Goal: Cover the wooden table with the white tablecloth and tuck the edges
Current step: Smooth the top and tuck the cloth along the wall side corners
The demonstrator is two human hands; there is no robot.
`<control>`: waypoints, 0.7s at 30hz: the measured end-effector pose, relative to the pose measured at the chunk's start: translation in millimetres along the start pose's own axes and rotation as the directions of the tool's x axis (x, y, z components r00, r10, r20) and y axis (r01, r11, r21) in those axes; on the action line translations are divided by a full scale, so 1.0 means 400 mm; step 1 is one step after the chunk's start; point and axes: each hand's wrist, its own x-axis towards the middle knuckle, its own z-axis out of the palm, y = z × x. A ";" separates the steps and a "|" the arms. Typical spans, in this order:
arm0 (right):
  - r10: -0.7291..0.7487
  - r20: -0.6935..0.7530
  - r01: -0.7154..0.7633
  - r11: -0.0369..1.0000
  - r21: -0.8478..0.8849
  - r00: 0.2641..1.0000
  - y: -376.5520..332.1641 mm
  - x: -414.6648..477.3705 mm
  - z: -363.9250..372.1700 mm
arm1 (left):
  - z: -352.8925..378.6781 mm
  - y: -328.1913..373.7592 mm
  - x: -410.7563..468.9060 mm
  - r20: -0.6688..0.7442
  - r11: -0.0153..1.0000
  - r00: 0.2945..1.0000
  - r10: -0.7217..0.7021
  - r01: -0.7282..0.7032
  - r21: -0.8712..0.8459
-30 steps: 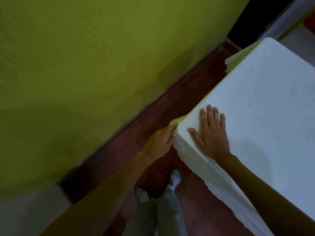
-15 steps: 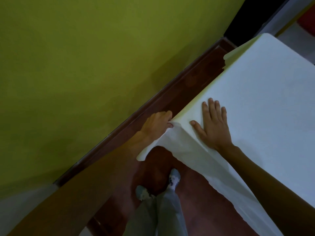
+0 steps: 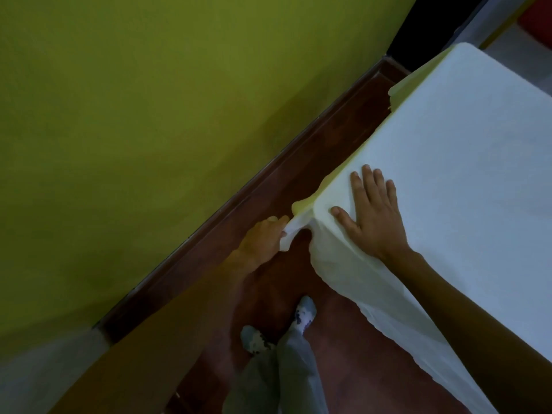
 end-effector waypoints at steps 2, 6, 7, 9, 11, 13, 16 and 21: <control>0.001 0.001 -0.001 1.000 0.006 1.000 0.003 -0.001 -0.002 | 0.001 -0.015 -0.012 -0.023 1.000 1.000 0.002 -0.002 -0.004; -0.001 0.010 0.001 1.000 0.010 1.000 0.003 -0.003 -0.005 | -0.045 -0.053 -0.025 -0.089 0.998 0.996 0.003 0.002 0.055; 0.000 0.011 0.000 1.000 0.010 1.000 0.002 -0.005 -0.006 | -0.060 -0.063 -0.028 -0.104 0.997 0.994 0.014 -0.007 0.071; 0.002 0.005 -0.002 1.000 0.014 1.000 0.000 -0.008 -0.008 | -0.091 -0.080 -0.024 -0.118 0.994 0.992 0.039 -0.026 0.109; 0.002 0.010 -0.002 1.000 0.015 1.000 0.002 -0.010 -0.009 | -0.124 -0.089 -0.008 -0.120 0.987 0.991 0.062 -0.043 0.154; 0.000 0.006 0.000 1.000 0.008 1.000 0.004 -0.010 -0.009 | -0.153 -0.094 0.013 -0.110 0.977 0.987 0.115 -0.093 0.190; -0.011 -0.004 0.011 1.000 0.009 1.000 0.000 -0.012 -0.006 | -0.169 -0.115 0.047 -0.029 0.965 0.980 0.195 -0.187 0.184; 0.004 0.026 -0.005 0.999 0.035 1.000 -0.008 -0.013 -0.015 | -0.166 -0.156 0.128 0.155 0.860 0.896 0.416 -0.443 0.253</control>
